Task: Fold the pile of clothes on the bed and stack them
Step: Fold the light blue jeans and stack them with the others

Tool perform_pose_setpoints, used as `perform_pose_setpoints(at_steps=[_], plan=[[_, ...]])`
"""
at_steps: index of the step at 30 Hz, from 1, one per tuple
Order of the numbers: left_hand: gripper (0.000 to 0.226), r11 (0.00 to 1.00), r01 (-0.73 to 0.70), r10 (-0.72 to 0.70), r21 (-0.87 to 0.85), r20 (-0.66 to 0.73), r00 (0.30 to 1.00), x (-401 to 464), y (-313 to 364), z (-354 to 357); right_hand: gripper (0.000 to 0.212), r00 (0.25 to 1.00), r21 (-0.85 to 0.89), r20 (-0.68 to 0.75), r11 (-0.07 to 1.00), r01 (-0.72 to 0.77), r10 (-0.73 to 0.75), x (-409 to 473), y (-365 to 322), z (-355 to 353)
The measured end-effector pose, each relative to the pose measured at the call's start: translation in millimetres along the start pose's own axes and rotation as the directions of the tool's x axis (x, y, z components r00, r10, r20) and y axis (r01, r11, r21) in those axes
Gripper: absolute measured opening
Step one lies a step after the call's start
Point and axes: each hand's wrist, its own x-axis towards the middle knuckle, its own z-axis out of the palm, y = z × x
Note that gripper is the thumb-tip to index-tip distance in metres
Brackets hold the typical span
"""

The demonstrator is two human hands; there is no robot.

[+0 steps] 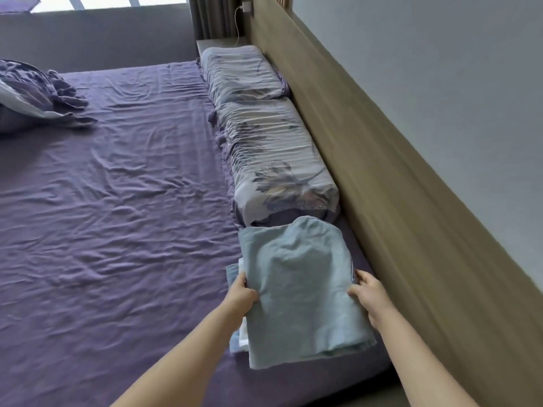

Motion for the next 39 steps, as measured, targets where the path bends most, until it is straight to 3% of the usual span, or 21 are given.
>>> perform_pose_setpoints(at_steps=[2, 3, 5, 6, 8, 9, 10, 13, 18, 22, 25, 29, 33, 39], plan=[[0.053, 0.999, 0.012, -0.009, 0.041, -0.055, 0.998, 7, -2, 7, 0.062, 0.999, -0.088, 0.041, 0.996, -0.023, 0.027, 12, 5, 0], [0.057, 0.992, 0.012, 0.001, 0.127, -0.100, 0.995, 9, -2, 10, 0.067, 0.998, -0.211, 0.053, 0.977, -0.016, 0.028, 17, 7, 0], [0.071, 0.886, 0.021, 0.057, 0.464, -0.153, 0.987, 10, -4, 16, 0.073, 0.996, -0.535, 0.094, 0.843, 0.054, -0.004, 23, 13, 3], [0.078, 0.770, 0.016, 0.094, 0.638, -0.139, 0.986, 9, -6, 19, 0.076, 0.991, -0.693, 0.132, 0.712, 0.117, -0.035, 23, 18, 6], [0.084, 0.524, -0.038, 0.124, 0.851, -0.033, 0.992, 8, -12, 27, 0.078, 0.953, -0.898, 0.267, 0.320, 0.301, -0.146, 20, 31, 16], [0.085, 0.414, -0.076, 0.111, 0.907, 0.033, 0.993, 8, -16, 30, 0.078, 0.915, -0.910, 0.361, 0.146, 0.387, -0.178, 19, 37, 23], [0.084, 0.322, -0.109, 0.086, 0.941, 0.086, 0.993, 9, -19, 34, 0.078, 0.885, -0.891, 0.435, 0.059, 0.449, -0.167, 19, 43, 29], [0.083, 0.210, -0.120, -0.001, 0.970, 0.123, 0.992, 15, -29, 37, 0.081, 0.884, -0.882, 0.467, 0.063, 0.467, -0.004, 22, 61, 43], [0.084, 0.262, -0.127, -0.076, 0.957, 0.152, 0.986, 27, -41, 33, 0.086, 0.915, -0.923, 0.386, 0.051, 0.383, 0.115, 30, 79, 52], [0.065, 0.351, -0.150, -0.033, 0.924, 0.172, 0.985, 25, -34, 26, 0.079, 0.936, -0.946, 0.324, 0.060, 0.319, 0.135, 24, 67, 64], [0.052, 0.446, -0.078, -0.029, 0.892, 0.101, 0.994, 12, -31, 15, 0.067, 0.950, -0.955, 0.287, 0.119, 0.273, 0.120, 12, 54, 78], [0.045, 0.495, 0.004, -0.008, 0.869, 0.000, 1.000, -15, -28, -15, 0.061, 0.930, -0.925, 0.367, 0.124, 0.360, 0.032, -12, 39, 106], [0.036, 0.506, 0.068, 0.025, 0.860, -0.093, 0.995, -46, -28, -60, 0.051, 0.885, -0.881, 0.464, 0.083, 0.466, -0.044, -46, 17, 145], [0.040, 0.525, 0.155, 0.056, 0.837, -0.216, 0.975, -97, -49, -137, 0.045, 0.805, -0.814, 0.571, 0.013, 0.581, -0.162, -116, 4, 214]])
